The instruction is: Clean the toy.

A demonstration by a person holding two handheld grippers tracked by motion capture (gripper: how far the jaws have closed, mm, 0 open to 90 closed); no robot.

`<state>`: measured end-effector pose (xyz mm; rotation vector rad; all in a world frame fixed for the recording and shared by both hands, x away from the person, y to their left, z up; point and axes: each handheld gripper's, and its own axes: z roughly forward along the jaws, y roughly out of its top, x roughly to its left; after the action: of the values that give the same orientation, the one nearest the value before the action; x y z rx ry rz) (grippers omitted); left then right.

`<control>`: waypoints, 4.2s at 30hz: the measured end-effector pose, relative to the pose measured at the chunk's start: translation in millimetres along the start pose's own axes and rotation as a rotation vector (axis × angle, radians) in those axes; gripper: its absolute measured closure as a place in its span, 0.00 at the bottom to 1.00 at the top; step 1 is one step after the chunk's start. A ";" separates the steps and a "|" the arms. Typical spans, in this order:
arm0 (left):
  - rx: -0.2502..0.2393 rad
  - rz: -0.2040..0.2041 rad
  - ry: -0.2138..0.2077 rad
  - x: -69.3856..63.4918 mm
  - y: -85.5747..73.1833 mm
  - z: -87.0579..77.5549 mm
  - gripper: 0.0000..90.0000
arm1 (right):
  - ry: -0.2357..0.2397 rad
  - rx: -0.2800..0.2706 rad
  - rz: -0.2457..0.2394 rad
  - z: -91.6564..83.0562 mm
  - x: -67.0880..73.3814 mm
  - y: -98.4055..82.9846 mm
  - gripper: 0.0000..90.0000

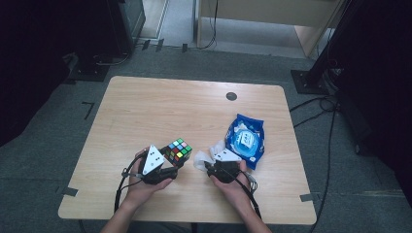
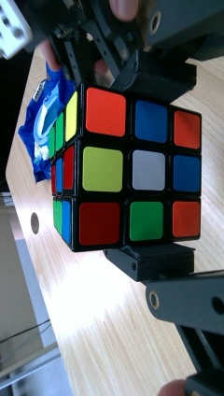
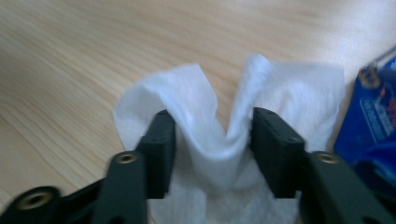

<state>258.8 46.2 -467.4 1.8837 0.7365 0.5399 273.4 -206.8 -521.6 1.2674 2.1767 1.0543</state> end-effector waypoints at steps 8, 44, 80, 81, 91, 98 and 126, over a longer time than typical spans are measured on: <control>0.003 0.006 -0.014 -3.2 -0.4 1.5 0.38 | 0.019 -0.025 0.005 -9.2 -2.9 1.8 0.93; -0.023 0.083 -0.085 -26.5 1.3 4.7 0.38 | 0.201 -0.395 0.103 -70.6 11.2 39.2 0.94; -0.029 -0.011 -0.030 3.7 5.1 -6.2 0.38 | 0.107 -0.396 0.018 -52.8 -6.6 29.0 0.47; -0.029 -0.014 -0.029 5.7 5.3 -7.1 0.38 | 0.090 -0.386 0.033 -50.7 -8.5 28.0 0.46; -0.023 -0.073 -0.042 14.9 11.4 -11.8 0.38 | 0.222 -0.407 -0.126 -36.9 4.7 19.6 0.34; 0.007 -0.103 -0.081 15.3 19.2 -11.7 0.38 | 0.251 -0.477 -0.333 -28.7 26.3 15.5 0.28; 0.027 -0.242 -0.236 13.8 27.7 -4.8 0.29 | 0.106 -0.506 -0.502 -15.7 53.0 10.3 0.38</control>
<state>272.5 50.2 -439.6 1.8118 0.8023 0.1529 242.0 -164.3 -502.4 0.4216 1.9607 1.3439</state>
